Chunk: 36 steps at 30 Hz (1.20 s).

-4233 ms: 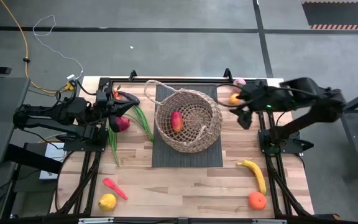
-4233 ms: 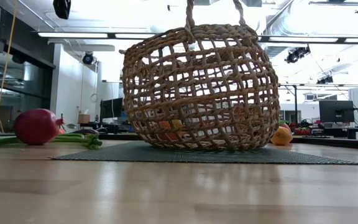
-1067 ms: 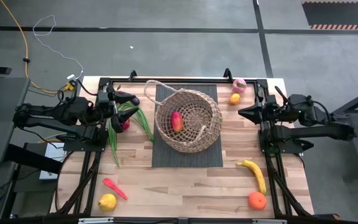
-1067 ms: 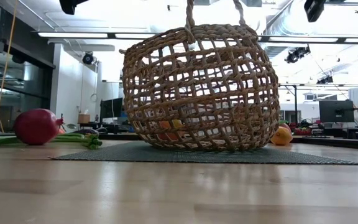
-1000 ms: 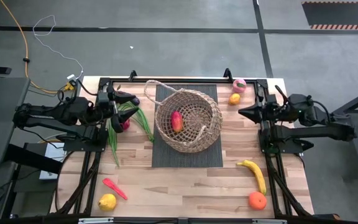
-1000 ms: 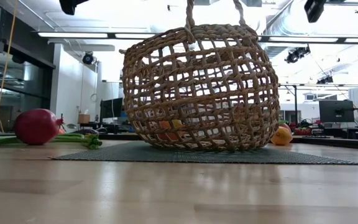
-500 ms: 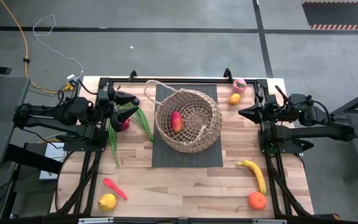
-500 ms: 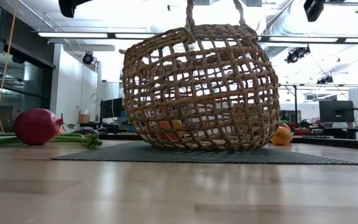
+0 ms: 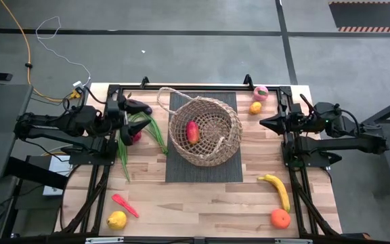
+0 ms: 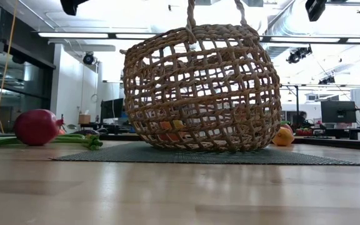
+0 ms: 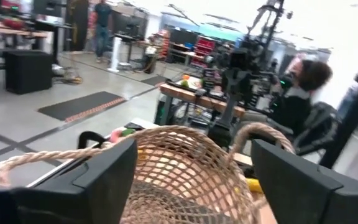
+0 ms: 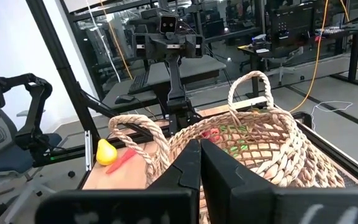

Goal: Build produce basket
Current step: Put the pomegranate into the woven basket

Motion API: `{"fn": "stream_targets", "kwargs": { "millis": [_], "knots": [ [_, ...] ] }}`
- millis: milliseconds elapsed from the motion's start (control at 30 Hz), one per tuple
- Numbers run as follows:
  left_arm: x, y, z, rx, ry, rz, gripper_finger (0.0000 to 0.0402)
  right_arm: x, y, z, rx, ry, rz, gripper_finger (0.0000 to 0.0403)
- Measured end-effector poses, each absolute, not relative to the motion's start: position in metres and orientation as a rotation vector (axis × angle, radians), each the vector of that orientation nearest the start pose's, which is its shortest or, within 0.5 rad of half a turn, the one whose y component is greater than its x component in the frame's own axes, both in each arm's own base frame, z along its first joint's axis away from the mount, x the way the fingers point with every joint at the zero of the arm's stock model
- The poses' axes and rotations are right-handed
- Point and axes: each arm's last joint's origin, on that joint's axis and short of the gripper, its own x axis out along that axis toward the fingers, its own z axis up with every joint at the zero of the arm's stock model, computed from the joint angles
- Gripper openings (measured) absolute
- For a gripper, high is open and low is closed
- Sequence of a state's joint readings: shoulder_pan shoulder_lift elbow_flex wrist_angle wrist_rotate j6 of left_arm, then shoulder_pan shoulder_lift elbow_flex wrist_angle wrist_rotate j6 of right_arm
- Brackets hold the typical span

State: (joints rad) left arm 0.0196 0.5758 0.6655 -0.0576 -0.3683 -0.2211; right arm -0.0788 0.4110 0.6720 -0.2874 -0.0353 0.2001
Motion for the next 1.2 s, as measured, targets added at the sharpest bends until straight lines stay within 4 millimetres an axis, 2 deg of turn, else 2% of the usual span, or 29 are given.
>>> {"fn": "stream_targets", "kwargs": {
  "millis": [200, 300, 700, 800, 933, 1033, 1200],
  "knots": [
    [0.135, 0.012, 0.328, -0.183, -0.026, 0.367, 0.0376, 0.096, -0.007, 0.328, 0.201, 0.022, -0.051, 0.0],
    [0.137, 0.012, 0.325, -0.147, 0.007, 0.365, 0.0395, 0.096, -0.007, 0.328, 0.202, 0.02, -0.065, 0.0],
    [0.144, 0.013, 0.323, -0.148, 0.016, 0.37, 0.0396, 0.096, -0.007, 0.328, 0.228, 0.018, -0.074, 0.0],
    [0.146, 0.013, 0.325, -0.224, -0.02, 0.379, 0.0395, 0.096, -0.007, 0.328, 0.228, 0.018, -0.073, 0.0],
    [0.158, 0.015, 0.33, -0.306, -0.064, 0.383, 0.0395, 0.096, -0.007, 0.328, 0.228, 0.018, -0.073, 0.0],
    [0.173, 0.017, 0.343, -0.333, 0.045, 0.377, 0.0395, 0.096, -0.007, 0.328, 0.228, 0.018, -0.073, 0.0],
    [0.187, 0.029, 0.376, -0.352, 0.399, 0.507, 0.0395, 0.096, -0.007, 0.328, 0.228, 0.018, -0.073, 0.0]
  ]
}}
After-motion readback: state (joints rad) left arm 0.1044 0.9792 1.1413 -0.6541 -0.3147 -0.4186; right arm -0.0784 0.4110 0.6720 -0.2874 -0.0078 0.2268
